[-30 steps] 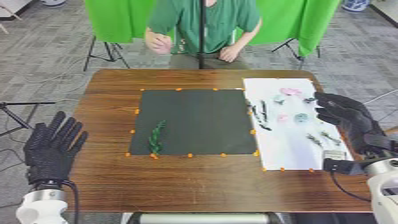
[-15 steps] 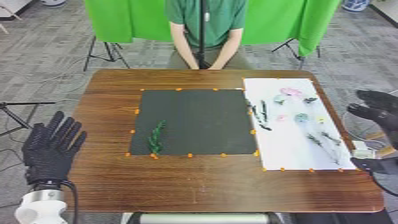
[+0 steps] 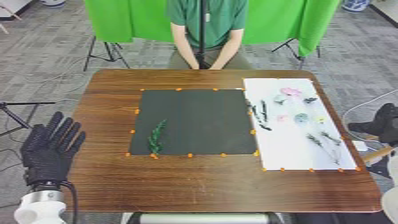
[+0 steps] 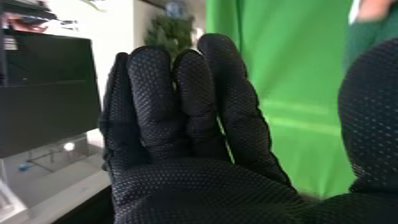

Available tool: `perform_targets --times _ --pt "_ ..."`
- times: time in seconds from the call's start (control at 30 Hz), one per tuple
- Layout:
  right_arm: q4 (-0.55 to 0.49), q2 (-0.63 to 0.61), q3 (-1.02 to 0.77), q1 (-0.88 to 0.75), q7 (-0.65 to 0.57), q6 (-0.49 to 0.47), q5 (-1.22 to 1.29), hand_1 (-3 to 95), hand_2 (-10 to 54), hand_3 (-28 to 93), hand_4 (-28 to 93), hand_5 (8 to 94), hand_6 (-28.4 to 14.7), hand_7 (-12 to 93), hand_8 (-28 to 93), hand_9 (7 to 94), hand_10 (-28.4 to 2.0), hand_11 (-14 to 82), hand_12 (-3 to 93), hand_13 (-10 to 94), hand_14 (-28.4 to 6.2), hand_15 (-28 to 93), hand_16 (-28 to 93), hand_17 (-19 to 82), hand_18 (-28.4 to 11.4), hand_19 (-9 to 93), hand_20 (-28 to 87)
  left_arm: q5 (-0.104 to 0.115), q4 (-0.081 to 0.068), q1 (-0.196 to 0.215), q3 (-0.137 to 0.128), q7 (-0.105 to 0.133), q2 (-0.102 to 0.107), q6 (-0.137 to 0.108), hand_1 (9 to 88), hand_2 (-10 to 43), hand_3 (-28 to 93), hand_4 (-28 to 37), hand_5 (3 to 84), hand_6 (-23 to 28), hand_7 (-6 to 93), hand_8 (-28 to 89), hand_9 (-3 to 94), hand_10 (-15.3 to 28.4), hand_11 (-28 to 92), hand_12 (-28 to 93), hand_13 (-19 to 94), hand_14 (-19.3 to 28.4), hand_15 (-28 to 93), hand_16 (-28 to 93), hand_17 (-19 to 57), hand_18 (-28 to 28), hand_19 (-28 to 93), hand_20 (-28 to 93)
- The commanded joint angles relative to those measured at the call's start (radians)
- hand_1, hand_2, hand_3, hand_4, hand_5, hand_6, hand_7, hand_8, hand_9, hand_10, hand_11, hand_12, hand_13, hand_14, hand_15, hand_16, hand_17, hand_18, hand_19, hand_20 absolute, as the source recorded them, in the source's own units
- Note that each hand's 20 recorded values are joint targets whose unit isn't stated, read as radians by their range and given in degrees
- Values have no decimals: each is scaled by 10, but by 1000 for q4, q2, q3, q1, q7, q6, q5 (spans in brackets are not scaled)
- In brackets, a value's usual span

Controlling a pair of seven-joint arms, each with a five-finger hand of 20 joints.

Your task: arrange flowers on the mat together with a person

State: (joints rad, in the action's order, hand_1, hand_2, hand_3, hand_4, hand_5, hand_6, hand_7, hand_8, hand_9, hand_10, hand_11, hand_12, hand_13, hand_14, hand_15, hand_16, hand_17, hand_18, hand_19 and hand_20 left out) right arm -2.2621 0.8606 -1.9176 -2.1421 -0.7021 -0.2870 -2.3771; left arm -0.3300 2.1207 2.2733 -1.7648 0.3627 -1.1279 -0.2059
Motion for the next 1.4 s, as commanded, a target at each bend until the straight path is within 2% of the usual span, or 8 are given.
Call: perform_targets --times 0.03,0.3,0.63,0.7,0.73,0.83,1.13,1.4 --pt "66 -11 22 40 -4 -70 129 287 -95 699 -281 642 -47 217 -130 551 -188 567 420 483 -192 710 297 190 -243 664 271 2 1 17 6 -2 -1 -7 242 121 729 -283 367 81 123 -102 277 146 172 47 198 134 195 -69 -97 164 371 93" --pt "151 0 122 95 4 -86 148 305 -95 715 -266 661 -38 205 -130 597 -178 517 374 524 -177 664 297 204 -236 656 269 -4 0 12 11 -13 -4 0 245 119 732 -283 373 84 128 -102 279 146 175 48 200 133 198 -70 -97 163 372 92" --pt "229 7 193 153 -16 -89 155 335 -95 733 -254 671 -29 230 -129 615 -171 523 371 541 -169 660 300 212 -233 655 267 -1 -6 3 18 -20 -1 -3 247 121 731 -283 376 86 128 -102 280 148 176 49 202 133 201 -71 -97 163 372 93" --pt "241 7 207 154 -29 -71 157 365 -95 735 -253 681 -22 260 -128 624 -166 530 372 550 -165 661 300 215 -232 656 266 0 -9 -1 20 -25 -2 -4 247 122 731 -283 376 86 128 -102 280 148 176 49 203 133 201 -72 -97 163 372 93" --pt "248 8 218 160 -36 -66 153 398 -95 726 -261 682 -24 285 -48 632 -163 533 374 559 -163 661 299 218 -231 657 265 -1 -8 0 20 -26 -2 -4 246 122 732 -283 376 86 128 -102 281 148 177 49 203 134 202 -72 -96 163 372 93" --pt "261 13 231 165 -47 -56 147 490 -93 709 -270 693 -23 408 45 668 -145 494 474 589 -150 659 301 232 -227 666 263 -1 -10 -3 20 -29 -3 -3 248 123 730 -283 376 86 129 -101 282 149 178 50 203 134 203 -72 -96 163 373 93" --pt "209 11 246 164 -118 26 198 499 -80 737 -261 683 -6 490 123 693 -139 511 524 622 -147 679 308 255 -232 707 274 1 -14 -10 26 -33 1 -1 248 123 731 -283 377 86 129 -101 283 148 180 50 204 136 209 -72 -96 162 374 93" --pt "105 3 281 223 -197 136 321 464 -47 743 -219 665 -26 554 174 706 -151 546 467 652 -148 674 290 277 -249 745 265 7 -16 -12 32 -31 8 3 249 124 731 -283 378 87 130 -101 284 149 180 50 206 137 212 -73 -96 163 375 93"
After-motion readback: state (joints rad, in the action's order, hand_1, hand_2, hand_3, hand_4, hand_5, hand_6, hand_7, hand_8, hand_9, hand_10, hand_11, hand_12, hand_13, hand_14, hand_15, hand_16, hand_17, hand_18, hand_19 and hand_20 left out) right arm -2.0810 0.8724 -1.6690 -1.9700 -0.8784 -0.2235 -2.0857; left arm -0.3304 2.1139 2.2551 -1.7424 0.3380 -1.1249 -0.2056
